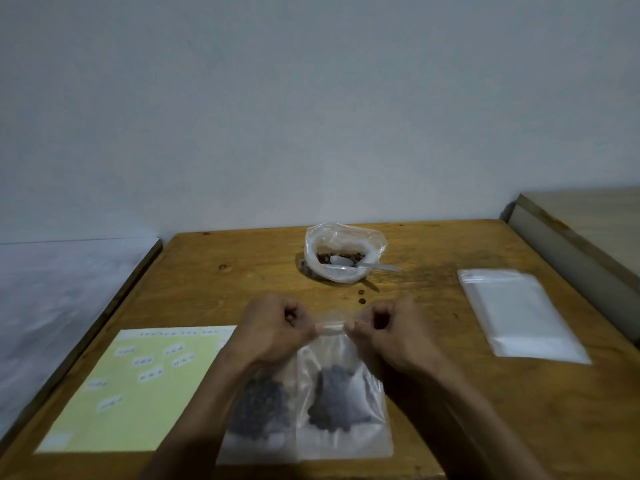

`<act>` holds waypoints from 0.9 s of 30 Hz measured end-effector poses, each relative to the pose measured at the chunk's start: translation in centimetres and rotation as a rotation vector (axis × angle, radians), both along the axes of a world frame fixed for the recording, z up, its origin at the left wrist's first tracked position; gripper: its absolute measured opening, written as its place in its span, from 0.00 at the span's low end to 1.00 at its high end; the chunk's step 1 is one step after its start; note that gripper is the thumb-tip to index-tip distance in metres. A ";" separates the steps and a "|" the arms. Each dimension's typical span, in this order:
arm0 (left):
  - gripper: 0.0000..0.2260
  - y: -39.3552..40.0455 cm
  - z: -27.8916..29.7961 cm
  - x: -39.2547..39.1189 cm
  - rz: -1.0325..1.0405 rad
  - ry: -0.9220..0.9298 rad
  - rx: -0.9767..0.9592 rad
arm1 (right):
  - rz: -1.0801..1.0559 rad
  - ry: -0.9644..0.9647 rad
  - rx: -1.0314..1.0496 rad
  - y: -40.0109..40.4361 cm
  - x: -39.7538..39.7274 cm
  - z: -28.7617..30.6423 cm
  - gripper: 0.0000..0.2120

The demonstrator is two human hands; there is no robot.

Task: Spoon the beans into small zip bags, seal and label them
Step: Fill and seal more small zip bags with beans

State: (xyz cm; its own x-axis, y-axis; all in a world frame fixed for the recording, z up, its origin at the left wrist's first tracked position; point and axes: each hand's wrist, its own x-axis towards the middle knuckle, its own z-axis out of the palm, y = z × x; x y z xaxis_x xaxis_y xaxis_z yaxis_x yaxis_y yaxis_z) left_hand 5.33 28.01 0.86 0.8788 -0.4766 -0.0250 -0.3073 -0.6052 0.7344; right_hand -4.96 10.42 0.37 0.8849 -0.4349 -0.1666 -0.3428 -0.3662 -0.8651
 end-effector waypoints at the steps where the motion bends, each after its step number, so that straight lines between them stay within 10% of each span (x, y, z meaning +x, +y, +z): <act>1: 0.08 -0.1 -0.2 0.1 0.007 -0.028 0.053 | -0.011 0.015 -0.082 0.3 0.3 -0.3 0.04; 10: 0.15 -0.8 -0.9 0.0 -0.005 -0.186 0.183 | 0.034 0.099 -0.603 1.0 0.4 -1.2 0.31; 22: 0.13 -9.2 2.9 -3.3 -0.080 -0.329 -0.242 | -0.400 -0.248 -0.333 -6.4 -2.5 1.3 0.15; 27: 0.13 -16.6 2.4 -7.2 -0.284 -0.313 -0.139 | -0.583 -0.088 -0.426 -13.7 -4.9 0.1 0.19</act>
